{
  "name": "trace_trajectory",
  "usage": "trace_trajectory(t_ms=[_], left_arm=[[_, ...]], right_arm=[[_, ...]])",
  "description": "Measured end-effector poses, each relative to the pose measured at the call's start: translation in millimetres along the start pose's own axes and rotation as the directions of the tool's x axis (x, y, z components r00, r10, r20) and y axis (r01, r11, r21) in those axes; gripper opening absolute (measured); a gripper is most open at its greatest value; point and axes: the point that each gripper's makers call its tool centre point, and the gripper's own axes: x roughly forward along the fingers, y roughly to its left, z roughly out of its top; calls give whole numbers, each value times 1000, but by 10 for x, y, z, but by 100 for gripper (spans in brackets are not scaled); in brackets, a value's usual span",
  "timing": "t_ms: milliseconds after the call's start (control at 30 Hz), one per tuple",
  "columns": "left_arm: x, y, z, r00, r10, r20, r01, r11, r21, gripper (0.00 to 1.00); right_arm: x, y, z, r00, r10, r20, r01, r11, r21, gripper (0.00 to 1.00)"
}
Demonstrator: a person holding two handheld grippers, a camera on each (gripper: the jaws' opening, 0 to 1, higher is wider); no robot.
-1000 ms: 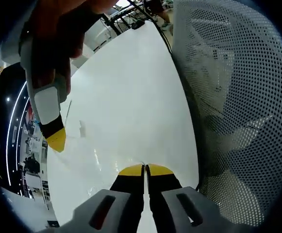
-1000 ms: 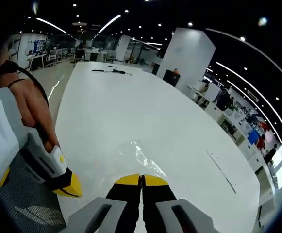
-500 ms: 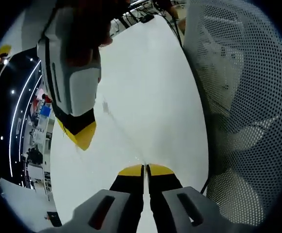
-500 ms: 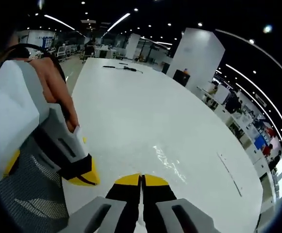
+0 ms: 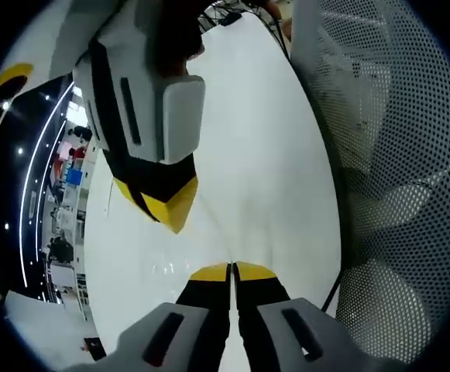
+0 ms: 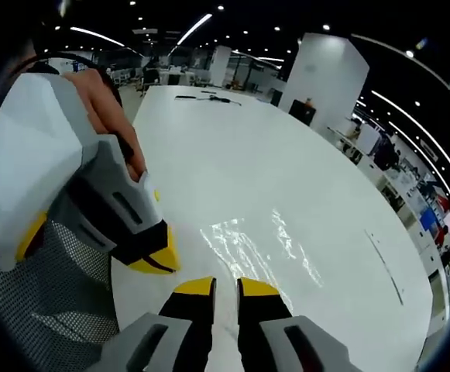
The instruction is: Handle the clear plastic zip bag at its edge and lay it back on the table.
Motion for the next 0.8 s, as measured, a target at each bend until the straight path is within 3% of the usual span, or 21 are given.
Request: trace_trajectory(t_ms=[100, 400, 800], left_arm=[[7, -17, -33, 1000, 4, -8, -4, 999, 35, 0], [99, -42, -109, 999, -8, -32, 10, 998, 62, 0], [205, 55, -109, 999, -8, -52, 9, 1000, 23, 1]], right_arm=[[-82, 85, 3, 999, 30, 38, -32, 999, 32, 8], [-251, 179, -217, 998, 42, 49, -47, 994, 95, 13], [-441, 218, -485, 1000, -6, 28, -1, 975, 221, 14]])
